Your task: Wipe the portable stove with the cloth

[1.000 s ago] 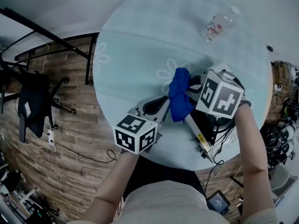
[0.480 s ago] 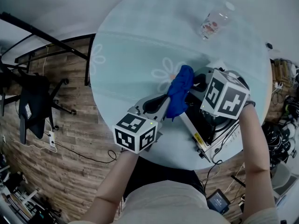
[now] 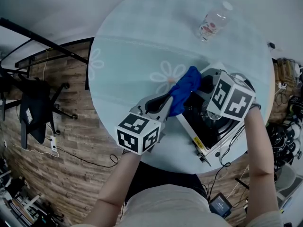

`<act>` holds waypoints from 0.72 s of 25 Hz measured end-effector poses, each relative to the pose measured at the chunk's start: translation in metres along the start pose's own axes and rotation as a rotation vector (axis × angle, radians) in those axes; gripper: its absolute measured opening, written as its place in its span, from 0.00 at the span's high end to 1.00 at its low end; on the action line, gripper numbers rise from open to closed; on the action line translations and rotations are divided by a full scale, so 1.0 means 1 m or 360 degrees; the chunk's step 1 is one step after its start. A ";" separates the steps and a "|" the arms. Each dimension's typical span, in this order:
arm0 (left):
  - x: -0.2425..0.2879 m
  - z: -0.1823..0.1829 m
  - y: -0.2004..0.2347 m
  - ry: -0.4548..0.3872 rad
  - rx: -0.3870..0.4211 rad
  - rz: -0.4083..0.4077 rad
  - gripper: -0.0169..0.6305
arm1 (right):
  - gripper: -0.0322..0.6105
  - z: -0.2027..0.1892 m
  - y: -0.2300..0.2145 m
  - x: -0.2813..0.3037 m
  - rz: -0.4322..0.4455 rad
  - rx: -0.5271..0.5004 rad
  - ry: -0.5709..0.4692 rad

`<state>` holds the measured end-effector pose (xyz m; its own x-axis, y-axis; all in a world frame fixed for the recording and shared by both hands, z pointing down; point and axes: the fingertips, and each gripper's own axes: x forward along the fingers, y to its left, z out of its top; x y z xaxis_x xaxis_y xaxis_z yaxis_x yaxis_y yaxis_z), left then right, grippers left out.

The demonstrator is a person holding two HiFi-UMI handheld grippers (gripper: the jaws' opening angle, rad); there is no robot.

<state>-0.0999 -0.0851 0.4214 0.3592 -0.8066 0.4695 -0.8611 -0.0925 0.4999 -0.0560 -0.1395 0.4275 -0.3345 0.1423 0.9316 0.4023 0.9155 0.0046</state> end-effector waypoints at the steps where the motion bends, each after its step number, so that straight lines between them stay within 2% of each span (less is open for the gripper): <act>1: 0.001 0.001 0.000 0.0002 0.0002 -0.0002 0.91 | 0.88 -0.002 -0.001 -0.001 -0.0002 0.0004 0.0002; 18: 0.021 0.015 -0.006 0.0012 0.0070 -0.0056 0.91 | 0.88 -0.039 -0.029 -0.013 -0.0090 0.0057 0.0093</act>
<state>-0.0928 -0.1098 0.4178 0.3921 -0.7981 0.4575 -0.8629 -0.1466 0.4836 -0.0305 -0.1829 0.4292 -0.3049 0.0687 0.9499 0.3529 0.9345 0.0457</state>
